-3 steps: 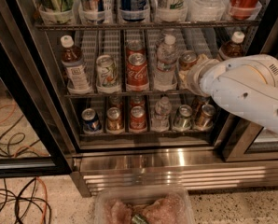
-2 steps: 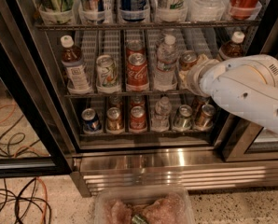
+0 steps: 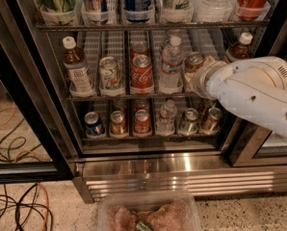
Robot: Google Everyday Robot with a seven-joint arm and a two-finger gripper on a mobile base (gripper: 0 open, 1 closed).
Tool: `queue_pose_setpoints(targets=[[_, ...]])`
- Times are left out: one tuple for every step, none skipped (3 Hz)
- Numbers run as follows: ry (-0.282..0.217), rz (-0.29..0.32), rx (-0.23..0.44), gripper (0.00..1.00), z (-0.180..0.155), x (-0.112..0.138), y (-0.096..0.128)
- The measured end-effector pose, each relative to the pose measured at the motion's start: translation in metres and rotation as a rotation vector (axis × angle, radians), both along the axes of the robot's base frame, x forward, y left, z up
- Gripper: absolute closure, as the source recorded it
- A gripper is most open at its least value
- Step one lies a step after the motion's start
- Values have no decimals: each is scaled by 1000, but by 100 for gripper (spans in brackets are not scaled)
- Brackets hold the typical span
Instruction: Pick orange can from middle shelf of fridge
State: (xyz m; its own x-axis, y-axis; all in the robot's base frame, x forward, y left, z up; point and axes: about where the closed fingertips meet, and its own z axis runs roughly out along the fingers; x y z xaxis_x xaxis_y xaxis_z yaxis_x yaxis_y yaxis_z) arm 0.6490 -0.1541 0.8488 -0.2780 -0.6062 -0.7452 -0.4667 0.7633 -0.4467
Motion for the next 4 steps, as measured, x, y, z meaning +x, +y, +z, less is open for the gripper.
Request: queue_pose_setpoints(targets=[[0, 0, 0, 49, 0, 0, 0], [3, -2, 8, 26, 1, -1, 2], [3, -2, 8, 3, 1, -1, 2], [3, -2, 8, 100, 1, -1, 2]])
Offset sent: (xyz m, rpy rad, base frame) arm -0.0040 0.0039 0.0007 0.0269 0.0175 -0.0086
